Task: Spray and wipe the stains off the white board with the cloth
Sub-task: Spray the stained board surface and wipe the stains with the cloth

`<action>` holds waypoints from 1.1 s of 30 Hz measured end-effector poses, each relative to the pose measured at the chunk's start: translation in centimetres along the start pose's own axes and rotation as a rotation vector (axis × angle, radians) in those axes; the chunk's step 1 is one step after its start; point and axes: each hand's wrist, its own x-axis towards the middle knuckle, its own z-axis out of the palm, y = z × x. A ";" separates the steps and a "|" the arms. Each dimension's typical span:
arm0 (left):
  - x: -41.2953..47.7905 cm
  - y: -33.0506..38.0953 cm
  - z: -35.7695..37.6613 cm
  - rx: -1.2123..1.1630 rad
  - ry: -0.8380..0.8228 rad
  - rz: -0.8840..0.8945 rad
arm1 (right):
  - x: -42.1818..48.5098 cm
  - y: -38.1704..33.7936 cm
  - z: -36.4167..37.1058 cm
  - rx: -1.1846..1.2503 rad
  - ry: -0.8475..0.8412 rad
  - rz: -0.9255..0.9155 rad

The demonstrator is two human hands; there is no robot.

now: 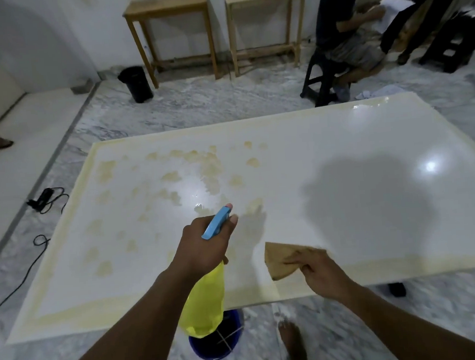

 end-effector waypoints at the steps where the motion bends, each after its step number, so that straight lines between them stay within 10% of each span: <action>1: -0.2 0.1 -0.3 -0.002 -0.001 0.004 | 0.5 -1.3 -1.6 0.124 -0.059 0.080; 4: 0.7 0.6 -1.3 -0.022 -0.003 0.033 | 3.6 -4.1 -6.6 0.499 -0.184 0.369; 8: 4.7 1.0 -2.1 -0.012 0.009 0.050 | 11.5 -5.9 -11.4 0.379 -0.375 0.519; 21: 21.1 -1.0 -4.3 -0.039 0.045 -0.062 | 49.1 -5.2 -13.7 -0.298 0.020 0.147; 33: 18.5 -2.0 -4.7 0.042 -0.028 -0.075 | 32.9 1.6 1.2 -0.264 0.152 -0.195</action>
